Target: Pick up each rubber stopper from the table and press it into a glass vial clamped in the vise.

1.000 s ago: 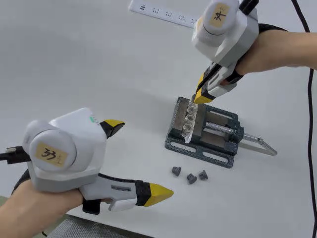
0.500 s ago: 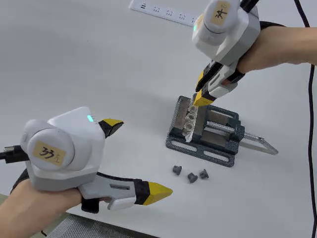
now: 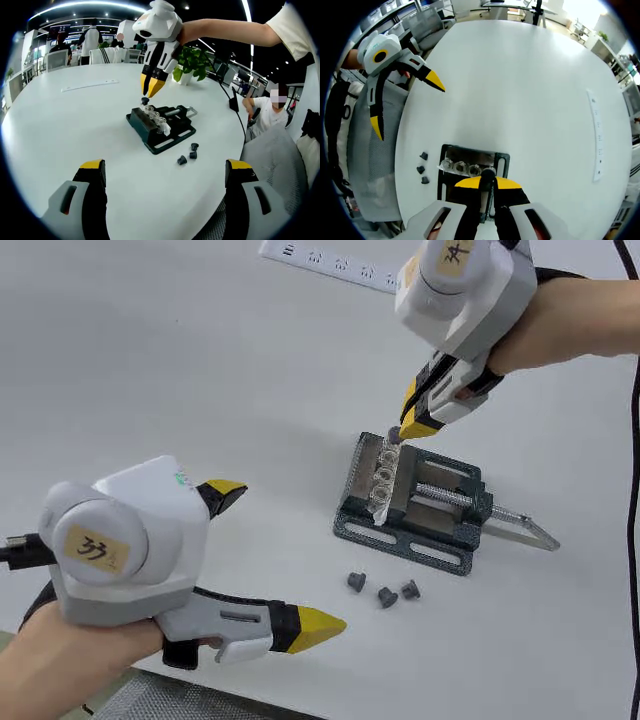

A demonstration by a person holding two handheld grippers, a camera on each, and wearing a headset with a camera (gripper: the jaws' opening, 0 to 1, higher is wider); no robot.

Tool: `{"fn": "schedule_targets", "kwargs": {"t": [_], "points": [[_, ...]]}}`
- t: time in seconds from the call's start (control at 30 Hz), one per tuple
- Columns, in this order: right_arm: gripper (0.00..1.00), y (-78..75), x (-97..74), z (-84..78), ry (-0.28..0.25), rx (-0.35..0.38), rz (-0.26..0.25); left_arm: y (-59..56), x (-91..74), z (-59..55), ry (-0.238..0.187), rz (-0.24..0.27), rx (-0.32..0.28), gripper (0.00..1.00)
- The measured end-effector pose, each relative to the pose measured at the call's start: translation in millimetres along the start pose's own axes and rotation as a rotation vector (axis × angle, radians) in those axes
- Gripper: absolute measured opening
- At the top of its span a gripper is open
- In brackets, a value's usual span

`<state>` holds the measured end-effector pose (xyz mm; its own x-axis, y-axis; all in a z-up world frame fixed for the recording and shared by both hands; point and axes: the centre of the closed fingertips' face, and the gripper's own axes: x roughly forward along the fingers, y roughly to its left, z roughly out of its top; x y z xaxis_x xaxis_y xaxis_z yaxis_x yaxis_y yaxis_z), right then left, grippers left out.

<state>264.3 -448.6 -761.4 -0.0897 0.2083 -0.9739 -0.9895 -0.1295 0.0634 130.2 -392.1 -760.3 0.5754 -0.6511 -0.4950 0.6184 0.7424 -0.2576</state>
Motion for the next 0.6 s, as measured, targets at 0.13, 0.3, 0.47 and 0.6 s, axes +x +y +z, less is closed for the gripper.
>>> {"fn": "schedule_targets", "kwargs": {"t": [0.13, 0.3, 0.47, 0.6], "points": [[0.03, 1.5, -0.6, 1.1, -0.004, 0.004, 0.001, -0.1, 0.0, -0.5, 0.000, 0.002, -0.004, 0.99], [0.02, -0.5, 1.4, 2.8, -0.008, 0.005, 0.004, -0.6, 0.5, -1.6, 0.003, 0.000, -0.007, 0.99], [0.01, -0.6, 3.7, 1.6, -0.001, 0.000, 0.007, -0.6, 0.8, -1.4, 0.003, 0.000, -0.009, 0.99], [0.01, -2.3, 3.6, 1.5, -0.003, 0.000, 0.005, -0.5, 1.0, -1.3, 0.002, 0.000, -0.013, 0.99]]}}
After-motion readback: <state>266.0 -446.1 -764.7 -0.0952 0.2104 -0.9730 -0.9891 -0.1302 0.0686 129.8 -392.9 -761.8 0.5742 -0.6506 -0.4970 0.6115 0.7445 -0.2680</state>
